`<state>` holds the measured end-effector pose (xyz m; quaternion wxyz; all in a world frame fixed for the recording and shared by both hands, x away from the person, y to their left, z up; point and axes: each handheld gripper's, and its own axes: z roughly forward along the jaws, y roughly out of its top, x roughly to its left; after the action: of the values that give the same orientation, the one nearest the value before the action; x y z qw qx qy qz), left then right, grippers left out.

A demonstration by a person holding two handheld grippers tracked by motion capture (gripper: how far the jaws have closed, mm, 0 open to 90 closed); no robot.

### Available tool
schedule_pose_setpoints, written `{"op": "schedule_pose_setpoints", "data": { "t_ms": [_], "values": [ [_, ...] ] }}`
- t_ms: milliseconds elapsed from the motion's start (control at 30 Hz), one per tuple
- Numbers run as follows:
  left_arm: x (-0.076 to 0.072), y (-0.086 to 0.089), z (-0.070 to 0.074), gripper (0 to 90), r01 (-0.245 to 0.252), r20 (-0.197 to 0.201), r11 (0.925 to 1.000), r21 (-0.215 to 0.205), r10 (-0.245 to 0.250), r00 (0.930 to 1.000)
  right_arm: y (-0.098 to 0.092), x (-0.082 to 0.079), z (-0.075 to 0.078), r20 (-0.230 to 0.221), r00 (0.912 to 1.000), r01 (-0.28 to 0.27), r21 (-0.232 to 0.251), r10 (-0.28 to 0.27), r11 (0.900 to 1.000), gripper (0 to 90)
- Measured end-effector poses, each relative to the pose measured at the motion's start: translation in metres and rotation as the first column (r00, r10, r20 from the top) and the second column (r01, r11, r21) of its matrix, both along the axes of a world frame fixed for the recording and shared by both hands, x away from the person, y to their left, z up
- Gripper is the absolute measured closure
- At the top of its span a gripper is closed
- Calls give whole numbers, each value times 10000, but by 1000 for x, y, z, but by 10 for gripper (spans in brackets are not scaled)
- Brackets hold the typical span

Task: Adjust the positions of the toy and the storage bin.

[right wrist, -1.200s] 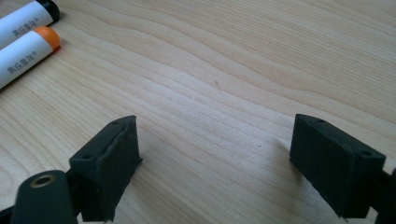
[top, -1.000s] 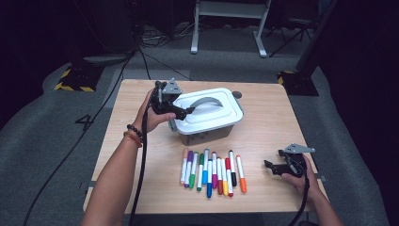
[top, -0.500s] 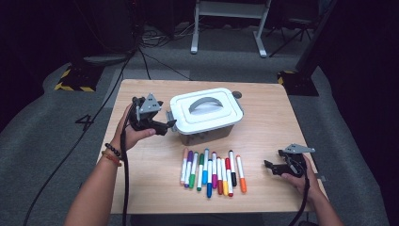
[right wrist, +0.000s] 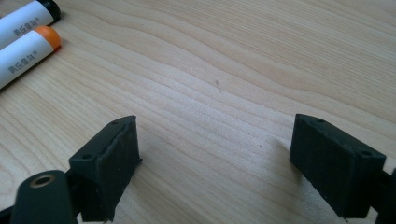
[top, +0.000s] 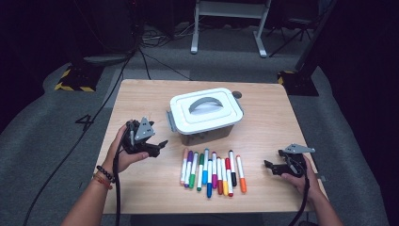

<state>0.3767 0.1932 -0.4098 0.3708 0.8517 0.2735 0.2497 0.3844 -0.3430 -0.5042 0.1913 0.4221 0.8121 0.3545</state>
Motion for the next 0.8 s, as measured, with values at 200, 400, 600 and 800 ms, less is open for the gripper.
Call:
{"op": "schedule_pose_setpoints", "data": {
  "t_ms": [200,400,600,800],
  "values": [
    [-11,6,-29,184,-209,-423,9989,425,227,9988,0,0,0,9,10000,-7,-20,7,10000,161],
    [-21,12,-62,190,-564,-826,9933,1005,649,9945,0,1,1,-18,10000,-82,-190,81,9998,147],
    [-28,18,-76,186,-739,-1188,9934,873,841,9894,2,-1,6,152,9992,-362,-474,370,9982,215],
    [-29,22,-88,183,-950,-1710,9935,636,1046,9797,8,-4,25,677,9955,-650,-307,670,9974,227]
  ]
}}
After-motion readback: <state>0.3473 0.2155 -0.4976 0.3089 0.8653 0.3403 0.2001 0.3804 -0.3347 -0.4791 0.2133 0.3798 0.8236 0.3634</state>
